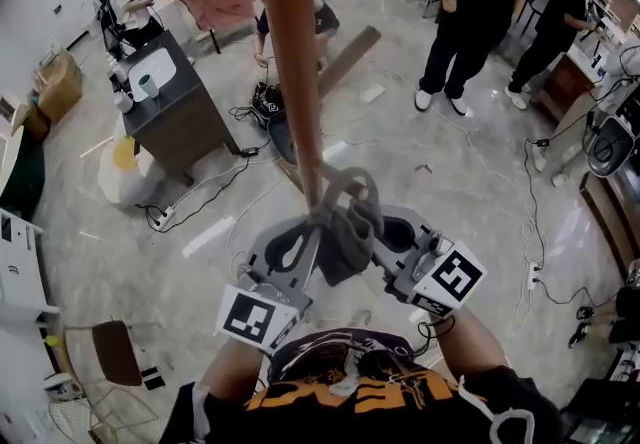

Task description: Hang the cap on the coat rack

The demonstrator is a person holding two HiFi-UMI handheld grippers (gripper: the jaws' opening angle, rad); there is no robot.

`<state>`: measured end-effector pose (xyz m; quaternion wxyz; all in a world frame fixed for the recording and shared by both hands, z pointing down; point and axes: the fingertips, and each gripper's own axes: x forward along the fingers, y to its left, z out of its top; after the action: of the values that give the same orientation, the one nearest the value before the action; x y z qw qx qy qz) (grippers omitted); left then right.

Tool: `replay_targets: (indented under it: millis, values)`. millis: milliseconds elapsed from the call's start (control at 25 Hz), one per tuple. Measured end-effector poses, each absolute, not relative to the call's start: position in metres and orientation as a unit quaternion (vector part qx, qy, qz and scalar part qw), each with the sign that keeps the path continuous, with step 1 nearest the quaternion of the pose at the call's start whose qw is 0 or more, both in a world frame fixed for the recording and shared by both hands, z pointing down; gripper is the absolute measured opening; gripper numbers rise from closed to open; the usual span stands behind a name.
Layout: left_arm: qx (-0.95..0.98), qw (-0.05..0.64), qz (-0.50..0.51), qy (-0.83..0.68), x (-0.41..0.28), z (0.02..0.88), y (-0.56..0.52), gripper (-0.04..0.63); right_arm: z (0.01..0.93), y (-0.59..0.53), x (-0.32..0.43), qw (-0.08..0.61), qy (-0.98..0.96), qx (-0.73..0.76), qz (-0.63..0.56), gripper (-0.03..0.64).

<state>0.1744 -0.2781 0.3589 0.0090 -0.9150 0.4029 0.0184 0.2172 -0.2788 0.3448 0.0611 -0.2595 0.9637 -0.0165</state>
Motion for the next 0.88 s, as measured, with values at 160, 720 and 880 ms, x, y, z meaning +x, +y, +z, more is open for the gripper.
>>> replay_targets:
  millis: [160,720,880]
  values:
    - [-0.907,0.018,0.023,0.421,0.163,0.368,-0.287,0.035,0.360,-0.288,0.209,0.047,0.969,-0.243,-0.019,0.028]
    - [-0.889,0.030,0.024,0.456,0.135,0.400,-0.296,0.035,0.402,-0.309,0.180,0.023,0.968,-0.245,-0.048,0.028]
    - [-0.886,0.051,0.031,0.460,0.138,0.401,-0.297,0.037,0.407,-0.313,0.183,0.025,0.965,-0.259,-0.043,0.029]
